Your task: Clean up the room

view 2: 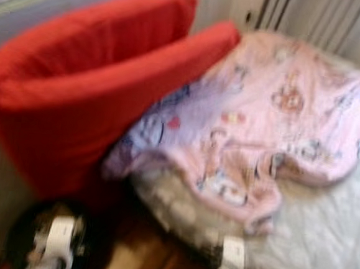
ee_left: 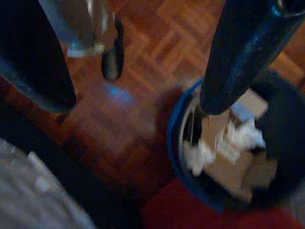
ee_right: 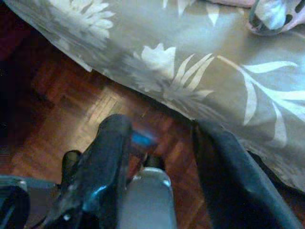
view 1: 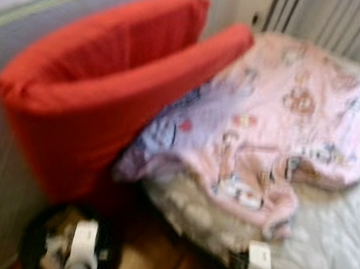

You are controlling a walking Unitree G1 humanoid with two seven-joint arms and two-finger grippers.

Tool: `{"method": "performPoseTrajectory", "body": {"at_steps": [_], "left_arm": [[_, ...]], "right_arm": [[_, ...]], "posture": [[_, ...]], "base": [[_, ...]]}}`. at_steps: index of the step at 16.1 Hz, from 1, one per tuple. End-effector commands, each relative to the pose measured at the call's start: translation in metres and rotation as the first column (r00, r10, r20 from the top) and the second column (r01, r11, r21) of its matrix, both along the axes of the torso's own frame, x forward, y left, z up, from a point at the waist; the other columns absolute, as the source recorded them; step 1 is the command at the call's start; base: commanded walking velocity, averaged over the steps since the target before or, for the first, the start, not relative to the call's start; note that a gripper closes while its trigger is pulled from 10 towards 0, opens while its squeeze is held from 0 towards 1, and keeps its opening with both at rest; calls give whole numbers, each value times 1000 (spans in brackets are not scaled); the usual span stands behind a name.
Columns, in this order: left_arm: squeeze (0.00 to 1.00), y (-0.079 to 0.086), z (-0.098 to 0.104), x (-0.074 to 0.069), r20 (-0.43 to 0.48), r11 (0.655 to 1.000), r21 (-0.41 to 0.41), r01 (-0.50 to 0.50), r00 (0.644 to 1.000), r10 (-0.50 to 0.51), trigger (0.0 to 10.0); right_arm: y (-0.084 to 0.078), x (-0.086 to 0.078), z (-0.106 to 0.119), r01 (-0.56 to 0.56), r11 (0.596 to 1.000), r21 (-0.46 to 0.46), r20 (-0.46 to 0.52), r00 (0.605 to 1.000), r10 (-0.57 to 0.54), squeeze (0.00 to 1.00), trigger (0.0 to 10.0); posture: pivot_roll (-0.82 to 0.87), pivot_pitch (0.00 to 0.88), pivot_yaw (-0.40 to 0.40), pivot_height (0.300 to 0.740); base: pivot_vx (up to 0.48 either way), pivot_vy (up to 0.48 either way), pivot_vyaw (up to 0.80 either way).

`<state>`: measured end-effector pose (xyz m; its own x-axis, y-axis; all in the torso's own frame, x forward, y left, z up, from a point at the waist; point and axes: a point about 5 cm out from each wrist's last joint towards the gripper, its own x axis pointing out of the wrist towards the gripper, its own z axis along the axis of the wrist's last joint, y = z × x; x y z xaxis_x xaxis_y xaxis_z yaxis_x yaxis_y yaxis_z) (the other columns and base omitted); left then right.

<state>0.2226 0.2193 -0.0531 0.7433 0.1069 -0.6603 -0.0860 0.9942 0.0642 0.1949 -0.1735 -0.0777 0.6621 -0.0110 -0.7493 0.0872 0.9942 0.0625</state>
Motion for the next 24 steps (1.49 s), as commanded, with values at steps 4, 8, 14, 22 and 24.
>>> {"method": "performPoseTrajectory", "body": {"at_steps": [4, 8, 14, 22, 24], "left_arm": [[0, -5, -7, -10, -30, 1000, -12, 13, 999, -13, 10000], [0, -5, -8, -12, -31, 1000, -11, 13, 999, -13, 10000], [0, -7, 0, 1, 27, 1000, -14, 27, 999, -27, 10000], [0, -10, 44, 42, 361, 998, -24, 57, 932, -44, 10000], [0, -13, 48, 39, 426, 997, -28, 76, 903, -57, 10000]], "right_arm": [[-9, -7, -3, 83, 996, 15, -17, 996, -83, 0, 10000], [-8, -7, -3, 76, 997, 24, -18, 997, -75, 0, 10000], [-9, 6, 5, 90, 995, 37, 48, 995, -92, 0, 10000], [-20, 66, 57, 64, 998, 10, 409, 910, -62, 0, 10000], [-22, 65, 60, 50, 999, 4, 462, 886, -46, 0, 10000]], "posture": [[158, 148, 13, 740], [160, 144, 12, 740], [157, 165, 12, 740], [139, 201, -17, 740], [136, 210, -26, 740]], "base": [[257, 0, 0], [63, 0, -745], [0, 0, -106], [0, 0, 0], [0, 0, 0]]}}
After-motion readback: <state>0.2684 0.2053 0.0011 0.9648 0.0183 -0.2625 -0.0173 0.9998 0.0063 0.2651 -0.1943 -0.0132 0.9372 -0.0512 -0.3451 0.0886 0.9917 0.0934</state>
